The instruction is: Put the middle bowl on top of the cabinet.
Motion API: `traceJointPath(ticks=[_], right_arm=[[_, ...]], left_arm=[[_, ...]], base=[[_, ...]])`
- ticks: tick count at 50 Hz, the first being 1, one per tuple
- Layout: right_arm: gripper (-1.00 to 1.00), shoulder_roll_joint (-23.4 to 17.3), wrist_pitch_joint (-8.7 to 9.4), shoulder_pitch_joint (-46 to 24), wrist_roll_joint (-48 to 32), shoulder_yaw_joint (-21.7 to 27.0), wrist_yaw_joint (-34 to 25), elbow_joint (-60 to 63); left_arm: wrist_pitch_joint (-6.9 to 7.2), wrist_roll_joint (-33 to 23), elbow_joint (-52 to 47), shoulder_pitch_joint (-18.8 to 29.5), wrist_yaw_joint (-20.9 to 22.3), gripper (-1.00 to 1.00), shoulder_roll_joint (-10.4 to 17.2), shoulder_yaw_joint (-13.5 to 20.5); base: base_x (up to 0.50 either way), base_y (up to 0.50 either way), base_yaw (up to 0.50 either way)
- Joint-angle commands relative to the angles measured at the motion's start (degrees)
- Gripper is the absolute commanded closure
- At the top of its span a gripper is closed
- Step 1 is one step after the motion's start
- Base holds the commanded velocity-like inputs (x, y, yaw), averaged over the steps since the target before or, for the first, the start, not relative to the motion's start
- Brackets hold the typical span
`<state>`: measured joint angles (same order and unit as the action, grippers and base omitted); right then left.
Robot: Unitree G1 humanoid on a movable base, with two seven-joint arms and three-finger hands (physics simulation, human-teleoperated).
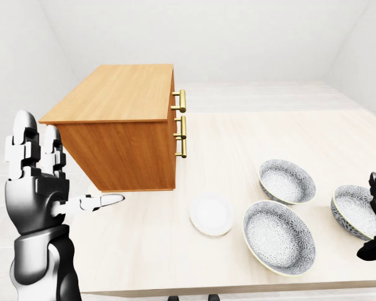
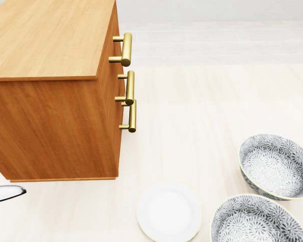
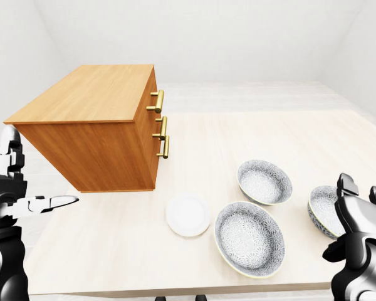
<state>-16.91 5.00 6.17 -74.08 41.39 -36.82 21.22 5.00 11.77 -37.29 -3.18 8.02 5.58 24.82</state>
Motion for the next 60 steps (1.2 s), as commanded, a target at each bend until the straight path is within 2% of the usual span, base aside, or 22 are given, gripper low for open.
traceJointPath(ticks=[1,17,24,44,60], right_arm=[[-1.0,-2.8,0.0,-2.2,1.9,-1.7,3.8,-7.8],[-1.0,-7.4,0.0,-4.3,6.5,-4.6,12.6,-19.5],[-1.0,-8.4,0.0,-3.8,8.1,-5.3,13.1,-20.5],[-1.0,-8.7,0.0,-2.9,11.9,-7.0,20.2,-28.0],[-1.0,-9.3,0.0,-1.5,14.0,-6.1,20.9,-28.9]], left_arm=[[0.0,0.0,-0.6,-0.4,0.1,-1.0,-0.1,0.3],[0.0,-0.2,-2.3,-1.7,0.9,-1.0,-1.1,0.6],[0.0,-0.1,-2.6,-1.9,0.9,-1.0,-1.3,0.8],[0.0,-0.1,-2.2,-0.8,0.0,-1.0,-1.1,0.5],[0.0,-1.1,1.0,1.1,-1.2,-1.0,0.1,-0.2]], base=[[0.0,0.0,0.0],[0.0,0.0,0.0],[0.0,0.0,0.0],[0.0,0.0,0.0],[0.0,0.0,0.0]])
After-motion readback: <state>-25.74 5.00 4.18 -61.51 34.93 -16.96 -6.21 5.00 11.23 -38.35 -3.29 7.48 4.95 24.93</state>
